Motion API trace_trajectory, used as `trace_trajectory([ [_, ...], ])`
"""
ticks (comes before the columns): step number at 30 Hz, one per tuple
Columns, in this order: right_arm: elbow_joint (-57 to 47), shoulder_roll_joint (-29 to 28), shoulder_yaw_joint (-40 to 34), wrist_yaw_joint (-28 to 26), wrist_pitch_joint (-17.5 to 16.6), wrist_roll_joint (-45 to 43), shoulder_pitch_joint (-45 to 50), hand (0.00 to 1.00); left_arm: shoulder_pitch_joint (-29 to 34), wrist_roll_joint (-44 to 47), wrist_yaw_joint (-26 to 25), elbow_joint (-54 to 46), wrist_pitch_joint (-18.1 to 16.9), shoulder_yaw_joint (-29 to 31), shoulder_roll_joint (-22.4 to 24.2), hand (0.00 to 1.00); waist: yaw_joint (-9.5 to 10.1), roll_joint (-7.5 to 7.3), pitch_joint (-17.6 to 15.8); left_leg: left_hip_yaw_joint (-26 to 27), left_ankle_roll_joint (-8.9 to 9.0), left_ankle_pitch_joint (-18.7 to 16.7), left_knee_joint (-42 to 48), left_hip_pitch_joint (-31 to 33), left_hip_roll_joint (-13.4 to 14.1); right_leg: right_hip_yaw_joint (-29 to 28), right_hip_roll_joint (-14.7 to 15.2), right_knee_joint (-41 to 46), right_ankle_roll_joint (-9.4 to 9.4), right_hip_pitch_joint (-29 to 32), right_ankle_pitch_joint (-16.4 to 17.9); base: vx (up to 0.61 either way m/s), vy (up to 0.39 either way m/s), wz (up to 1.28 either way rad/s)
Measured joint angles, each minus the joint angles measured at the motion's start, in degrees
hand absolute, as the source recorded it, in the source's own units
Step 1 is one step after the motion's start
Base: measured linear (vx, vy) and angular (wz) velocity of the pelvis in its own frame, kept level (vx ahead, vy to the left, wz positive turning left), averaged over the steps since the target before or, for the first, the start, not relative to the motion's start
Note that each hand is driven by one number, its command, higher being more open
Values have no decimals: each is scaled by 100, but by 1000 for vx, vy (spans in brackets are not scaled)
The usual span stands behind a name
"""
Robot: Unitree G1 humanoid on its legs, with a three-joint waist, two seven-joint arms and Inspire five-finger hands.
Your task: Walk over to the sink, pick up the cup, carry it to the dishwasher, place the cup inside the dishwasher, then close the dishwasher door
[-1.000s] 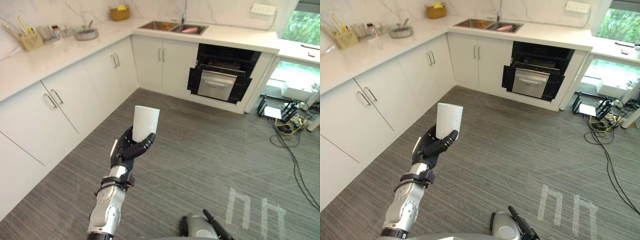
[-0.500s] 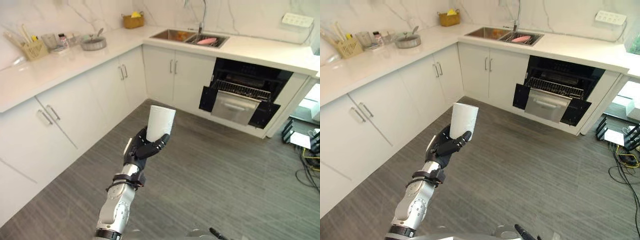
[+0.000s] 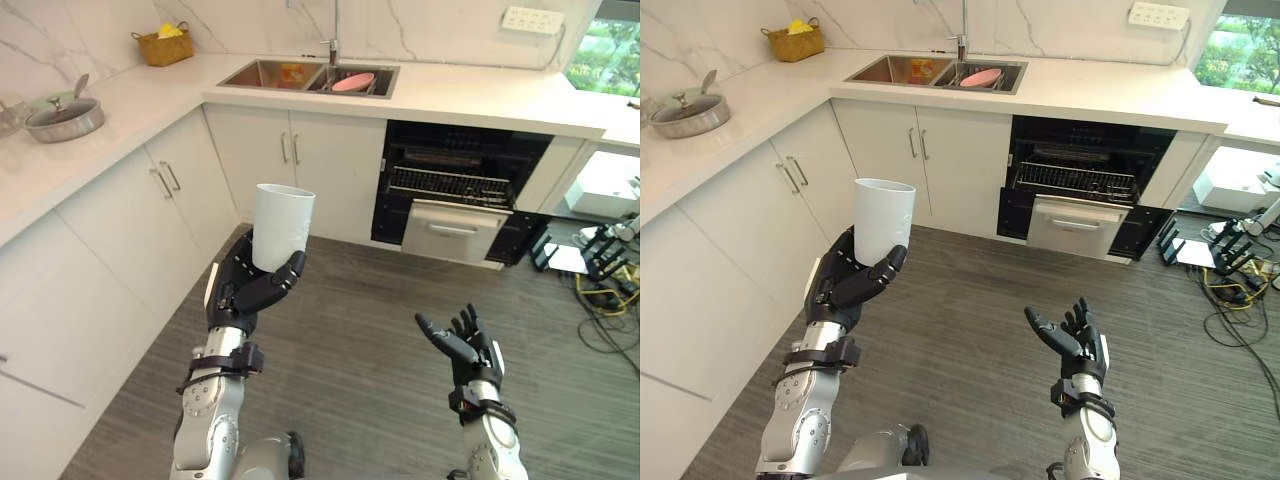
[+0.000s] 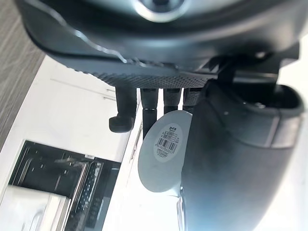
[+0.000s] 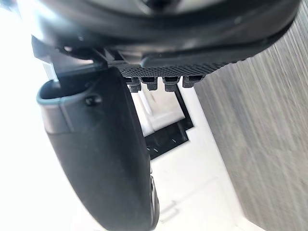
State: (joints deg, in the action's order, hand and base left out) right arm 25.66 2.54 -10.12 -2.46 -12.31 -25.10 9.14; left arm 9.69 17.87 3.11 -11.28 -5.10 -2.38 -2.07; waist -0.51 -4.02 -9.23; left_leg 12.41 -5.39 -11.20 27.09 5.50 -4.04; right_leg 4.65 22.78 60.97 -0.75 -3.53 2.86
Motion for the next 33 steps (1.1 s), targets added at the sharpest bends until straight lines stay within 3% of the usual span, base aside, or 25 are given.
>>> trace_trajectory([
  [1,-5,-99,155,-1,3,69,24,100,-47,-16,-117,-2,3,-33,12,0,-48,64,-50,-63,-13,-76,-185,-377,22,117,-161,465,21,377,533,596,226,6],
  [2,-19,-140,233,-3,6,71,41,100,-70,-57,-170,4,3,-44,32,0,-70,104,-83,-91,2,-89,-322,-596,48,186,-288,535,3,534,745,462,152,2],
  [3,-166,-247,366,-4,36,63,92,100,-134,-111,-289,10,2,-64,70,0,-108,180,-136,-116,2,-104,-736,-1151,114,393,-653,288,-7,991,1147,459,127,-2],
  [4,-291,-281,397,-4,58,62,119,100,-182,-112,-329,10,2,-69,61,0,-115,206,-154,-125,2,-104,-897,-1336,136,518,-793,20,-10,1170,1257,454,90,2],
  [5,-646,-309,442,-4,93,64,199,100,-304,-111,-376,12,1,-66,35,0,-141,237,-176,-140,3,-130,-1143,-1616,188,797,-1060,-963,-34,1461,1306,352,53,12],
  [6,-834,-309,454,-6,100,70,230,100,-378,-111,-394,11,-1,-49,13,0,-163,257,-183,-146,22,-194,-1209,-1693,234,937,-1212,-1633,-95,1550,1249,428,50,11],
  [8,-1427,-287,527,-8,118,175,223,100,-531,-90,-595,9,-14,5,-134,0,-161,160,-135,-84,151,-527,-1282,-2010,201,1260,-1613,-4157,-274,1796,356,464,22,-10],
  [10,-1604,-165,591,-10,103,291,221,100,-522,-82,-834,52,-11,-4,-171,0,-212,104,-83,-103,124,-974,-1217,-2397,99,1271,-1620,-4361,-159,1857,116,552,-14,-5],
  [11,-1599,-14,598,-8,121,291,250,100,-494,-83,-987,60,-16,-26,-41,0,-281,262,14,-162,69,-1289,-1143,-2579,184,1150,-1681,-3823,206,1964,-118,447,-18,13],
  [12,-1598,52,597,4,141,290,290,100,-463,-85,-1046,62,-33,-47,57,0,-297,400,117,-167,35,-1399,-1142,-2624,272,1147,-1729,-3528,321,2061,-51,740,-48,38],
  [13,-1567,92,592,55,149,297,273,100,-500,-90,-1131,91,-143,-71,201,0,-355,387,252,-121,41,-1459,-525,-2512,368,1195,-1718,-3062,592,2147,145,634,-112,50],
  [14,-1527,158,573,126,149,296,258,100,-641,-93,-1261,346,-278,-174,270,0,-419,479,228,-23,148,-1373,952,-2016,673,1233,-1743,-2813,743,2033,338,760,-109,48],
  [15,-1526,218,571,146,155,296,250,100,-688,-103,-1335,464,-284,-231,325,0,-412,624,215,51,302,-1165,1656,-1795,936,1302,-1844,-2785,725,1901,482,616,-88,9],
  [16,-1527,268,595,141,197,296,181,100,-724,-114,-1510,663,-287,-290,371,0,-378,792,181,203,427,-291,2849,-1429,1398,1249,-2093,-2776,819,1604,727,638,-14,-37],
  [17,-1533,251,615,137,198,298,123,100,-772,-112,-1620,903,-286,-323,360,0,-346,814,174,213,565,-117,3712,-1118,1703,1151,-2245,-2826,845,1248,947,642,-26,-49],
  [19,-1543,228,607,146,187,295,59,100,-799,-117,-1676,1112,-274,-377,307,0,-353,773,142,168,543,-236,3989,-781,1784,1017,-2336,-3062,810,770,1095,630,-3,-52],
  [21,-1570,228,612,185,120,292,-122,100,-806,-118,-1666,1154,-265,-427,291,0,-274,692,90,120,546,-551,3367,-262,1549,557,-2345,-3532,713,228,1096,574,67,-91],
  [23,-1584,233,684,283,76,301,-339,100,-839,-118,-1656,1105,-267,-377,276,0,-97,648,68,-404,628,-629,1638,44,1035,-109,-2253,-3954,599,-190,1025,550,192,-154],
  [24,-1609,243,728,337,50,314,-429,100,-838,-115,-1651,991,-267,-356,271,0,-50,659,80,-931,796,-509,478,141,882,-435,-2205,-4058,594,-317,1025,459,231,-161],
  [26,-1614,266,831,429,28,382,-488,100,-836,-118,-1571,725,-268,-305,273,0,-34,689,97,-1592,926,-150,-601,221,895,-818,-2186,-4110,529,-429,1063,428,300,-152],
  [27,-1662,298,891,535,27,414,-507,100,-837,-120,-1401,436,-324,-240,273,0,-27,734,139,-2013,924,309,-1173,210,984,-1280,-2118,-4065,149,-504,1382,512,448,-180],
  [28,-1742,365,891,605,23,466,-490,100,-838,-122,-1293,352,-444,-240,284,0,-53,863,199,-2058,932,459,-1269,213,1088,-1521,-2124,-3956,-60,-500,1627,439,433,-159],
  [29,-1743,396,876,650,3,495,-450,100,-840,-125,-1226,345,-486,-247,266,0,-86,916,252,-2001,1104,898,-1121,222,1066,-1673,-2115,-3852,-144,-512,1766,508,591,-131],
  [30,-1720,324,803,829,1,502,-298,100,-831,-174,-1042,348,-520,-328,146,0,-185,640,420,-1617,1021,793,-776,201,787,-1990,-1679,-3798,-299,-523,1951,404,493,-93],
  [33,-1805,295,589,919,-21,445,-225,100,-1021,-213,-1016,324,-554,-463,-11,0,-322,467,514,-1098,736,625,-697,181,443,-1965,-1136,-3637,-479,-296,1765,322,423,-71],
])
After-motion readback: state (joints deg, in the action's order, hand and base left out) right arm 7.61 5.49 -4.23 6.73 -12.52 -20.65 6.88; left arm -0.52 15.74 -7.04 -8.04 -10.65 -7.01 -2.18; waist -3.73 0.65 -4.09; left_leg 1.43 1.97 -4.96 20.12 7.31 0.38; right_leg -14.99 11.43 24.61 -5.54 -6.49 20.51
